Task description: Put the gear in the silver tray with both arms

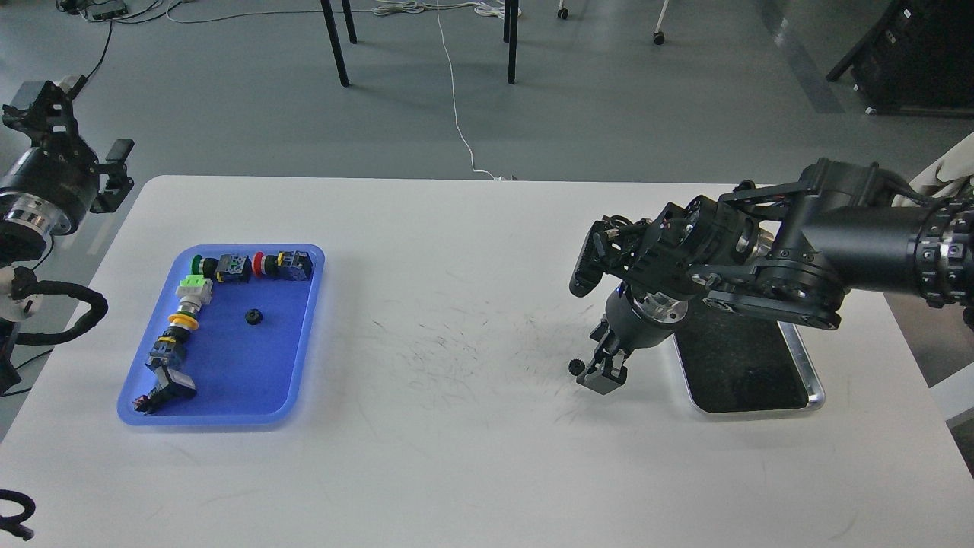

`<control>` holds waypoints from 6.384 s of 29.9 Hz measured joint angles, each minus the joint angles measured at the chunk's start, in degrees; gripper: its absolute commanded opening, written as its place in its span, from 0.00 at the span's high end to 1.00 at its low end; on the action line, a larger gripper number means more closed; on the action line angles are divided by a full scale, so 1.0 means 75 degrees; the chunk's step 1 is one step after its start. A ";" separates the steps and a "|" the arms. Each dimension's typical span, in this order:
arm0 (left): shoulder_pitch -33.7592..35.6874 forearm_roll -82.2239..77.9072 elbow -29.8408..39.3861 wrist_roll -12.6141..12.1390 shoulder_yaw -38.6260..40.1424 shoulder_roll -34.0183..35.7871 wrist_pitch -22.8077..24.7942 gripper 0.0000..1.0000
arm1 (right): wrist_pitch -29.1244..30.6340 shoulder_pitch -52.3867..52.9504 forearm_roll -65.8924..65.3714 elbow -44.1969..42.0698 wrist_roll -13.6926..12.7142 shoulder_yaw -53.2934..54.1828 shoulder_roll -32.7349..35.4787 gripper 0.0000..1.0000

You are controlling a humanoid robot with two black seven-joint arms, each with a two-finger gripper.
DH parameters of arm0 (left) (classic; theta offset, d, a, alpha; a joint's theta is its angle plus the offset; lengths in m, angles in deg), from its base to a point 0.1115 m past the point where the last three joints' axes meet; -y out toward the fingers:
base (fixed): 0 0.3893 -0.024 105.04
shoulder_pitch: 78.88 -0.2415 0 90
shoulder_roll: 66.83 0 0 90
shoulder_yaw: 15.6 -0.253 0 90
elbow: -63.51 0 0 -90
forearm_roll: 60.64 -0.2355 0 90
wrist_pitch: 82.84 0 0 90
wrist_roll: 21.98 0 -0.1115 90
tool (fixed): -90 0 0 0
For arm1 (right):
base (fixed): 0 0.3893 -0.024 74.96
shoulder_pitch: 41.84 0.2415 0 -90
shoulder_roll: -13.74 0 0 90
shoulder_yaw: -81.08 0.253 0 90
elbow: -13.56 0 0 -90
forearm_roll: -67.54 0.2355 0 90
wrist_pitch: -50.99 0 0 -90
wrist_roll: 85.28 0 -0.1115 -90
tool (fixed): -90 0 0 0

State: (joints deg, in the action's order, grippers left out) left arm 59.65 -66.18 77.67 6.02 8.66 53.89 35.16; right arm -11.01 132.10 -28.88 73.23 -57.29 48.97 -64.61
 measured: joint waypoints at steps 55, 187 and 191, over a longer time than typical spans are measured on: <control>-0.0100 0.0142 -0.0010 0.0000 0.0022 0.0070 0.0000 0.02 | 0.0000 -0.0419 -0.0024 -0.0867 0.0001 -0.0020 -0.0709 0.65; -0.0474 0.0249 0.0007 0.0000 -0.0038 0.0914 0.0000 0.02 | -0.0552 0.0345 0.2627 -0.2274 -0.0001 0.1223 0.2717 0.14; -0.0503 0.0212 0.0010 0.0000 -0.0078 0.0916 0.0000 0.02 | -0.0579 0.0678 0.3474 -0.2278 0.0000 0.1309 0.2980 0.14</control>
State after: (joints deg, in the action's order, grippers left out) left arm 55.88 -64.59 77.75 6.02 8.08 60.76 35.16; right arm -15.36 137.18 -2.83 56.15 -57.29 58.79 -42.26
